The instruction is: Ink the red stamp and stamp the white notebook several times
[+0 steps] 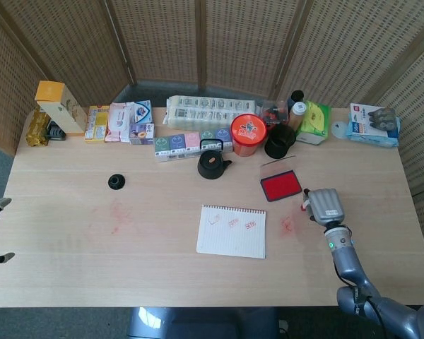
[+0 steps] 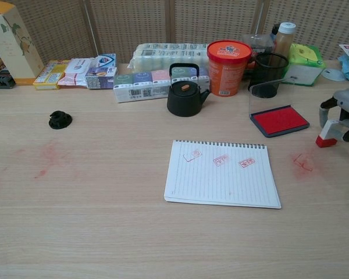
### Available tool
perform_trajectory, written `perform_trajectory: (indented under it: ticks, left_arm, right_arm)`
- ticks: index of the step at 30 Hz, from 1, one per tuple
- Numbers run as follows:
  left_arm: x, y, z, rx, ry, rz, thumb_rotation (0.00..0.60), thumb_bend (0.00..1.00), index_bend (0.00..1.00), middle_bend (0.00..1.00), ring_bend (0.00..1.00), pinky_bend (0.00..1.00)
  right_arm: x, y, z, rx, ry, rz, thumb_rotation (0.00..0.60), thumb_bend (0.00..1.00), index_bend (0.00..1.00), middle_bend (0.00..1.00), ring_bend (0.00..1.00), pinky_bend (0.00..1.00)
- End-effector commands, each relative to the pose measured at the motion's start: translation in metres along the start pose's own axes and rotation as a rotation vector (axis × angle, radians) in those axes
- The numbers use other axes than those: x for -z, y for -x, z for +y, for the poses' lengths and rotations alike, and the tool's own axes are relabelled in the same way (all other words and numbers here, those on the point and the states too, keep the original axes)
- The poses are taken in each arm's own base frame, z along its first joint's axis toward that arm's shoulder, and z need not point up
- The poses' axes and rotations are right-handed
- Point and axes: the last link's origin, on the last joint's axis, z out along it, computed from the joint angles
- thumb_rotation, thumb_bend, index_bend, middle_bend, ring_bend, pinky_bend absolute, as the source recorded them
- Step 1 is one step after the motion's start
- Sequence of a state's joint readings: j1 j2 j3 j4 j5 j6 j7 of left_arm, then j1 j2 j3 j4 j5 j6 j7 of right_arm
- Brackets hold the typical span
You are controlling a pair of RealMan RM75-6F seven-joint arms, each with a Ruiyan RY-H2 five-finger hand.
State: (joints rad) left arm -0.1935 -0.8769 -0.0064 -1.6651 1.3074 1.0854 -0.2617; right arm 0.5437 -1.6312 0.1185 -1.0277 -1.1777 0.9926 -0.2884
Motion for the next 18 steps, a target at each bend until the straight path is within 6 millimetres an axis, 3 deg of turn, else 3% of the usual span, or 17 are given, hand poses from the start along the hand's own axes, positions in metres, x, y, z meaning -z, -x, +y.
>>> perform_trajectory:
  ticks: [1,5,12,18]
  left_arm:
    - [-0.0005,0.0007,0.0005,-0.002,0.000,-0.003,0.600,0.00,0.00,0.00,0.00,0.00]
    - [-0.0001,0.0014,0.0008,-0.003,-0.002,-0.002,0.600,0.00,0.00,0.00,0.00,0.00]
    - [0.0001,0.0023,0.0014,-0.007,-0.004,-0.002,0.600,0.00,0.00,0.00,0.00,0.00]
    - [0.0002,0.0024,0.0015,-0.007,-0.005,-0.001,0.600,0.00,0.00,0.00,0.00,0.00]
  right_arm:
    - [0.0040,0.0072,0.0039,-0.013,0.004,-0.006,0.600,0.59,0.66,1.00,1.00,1.00]
    - [0.0057,0.0094,0.0055,-0.027,0.005,0.000,0.600,0.58,0.65,1.00,1.00,1.00]
    - [0.0083,0.0098,0.0070,-0.037,-0.005,0.011,0.600,0.54,0.50,1.00,1.00,1.00]
    - [0.0097,0.0102,0.0095,-0.041,-0.005,0.014,0.600,0.54,0.44,1.00,1.00,1.00]
